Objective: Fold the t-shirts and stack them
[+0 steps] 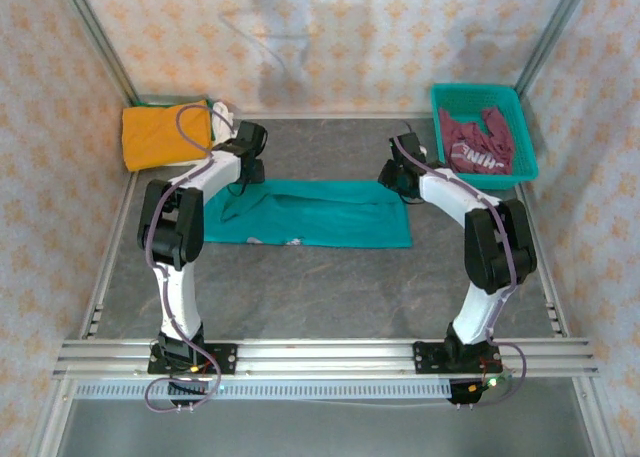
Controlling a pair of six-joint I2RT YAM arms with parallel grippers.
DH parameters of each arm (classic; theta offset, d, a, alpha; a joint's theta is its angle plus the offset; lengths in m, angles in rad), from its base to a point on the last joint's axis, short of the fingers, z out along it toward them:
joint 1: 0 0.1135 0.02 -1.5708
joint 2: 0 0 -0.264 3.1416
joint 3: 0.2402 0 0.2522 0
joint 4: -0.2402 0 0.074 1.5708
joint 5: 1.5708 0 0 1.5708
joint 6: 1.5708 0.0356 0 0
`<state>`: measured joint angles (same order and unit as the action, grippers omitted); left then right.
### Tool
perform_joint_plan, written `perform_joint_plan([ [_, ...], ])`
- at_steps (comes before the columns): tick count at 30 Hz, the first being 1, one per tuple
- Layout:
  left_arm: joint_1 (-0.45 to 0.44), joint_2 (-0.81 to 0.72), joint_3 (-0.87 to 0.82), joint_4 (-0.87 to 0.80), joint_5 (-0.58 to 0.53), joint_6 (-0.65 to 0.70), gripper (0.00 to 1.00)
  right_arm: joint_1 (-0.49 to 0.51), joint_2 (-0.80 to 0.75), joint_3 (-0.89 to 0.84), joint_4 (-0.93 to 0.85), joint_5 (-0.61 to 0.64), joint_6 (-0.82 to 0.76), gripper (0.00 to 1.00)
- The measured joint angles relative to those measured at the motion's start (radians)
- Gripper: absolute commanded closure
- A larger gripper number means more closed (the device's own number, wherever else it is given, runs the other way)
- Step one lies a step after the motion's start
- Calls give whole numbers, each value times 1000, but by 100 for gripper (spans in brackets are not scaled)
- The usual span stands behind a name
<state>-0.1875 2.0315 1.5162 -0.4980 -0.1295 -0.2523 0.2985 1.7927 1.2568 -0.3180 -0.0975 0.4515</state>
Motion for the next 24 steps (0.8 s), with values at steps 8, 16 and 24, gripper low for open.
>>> perform_joint_plan([
  [8,-1,-7,-26,-8,-9,-46,98,0,2,0,0,0,-3,58],
  [16,-23,-105,-104,-41,-16,-111,100,0,6,0,0,-1,-4,57],
  [24,-63,-239,-149,-72,-30,-184,100,0,11,0,0,-2,-10,57],
])
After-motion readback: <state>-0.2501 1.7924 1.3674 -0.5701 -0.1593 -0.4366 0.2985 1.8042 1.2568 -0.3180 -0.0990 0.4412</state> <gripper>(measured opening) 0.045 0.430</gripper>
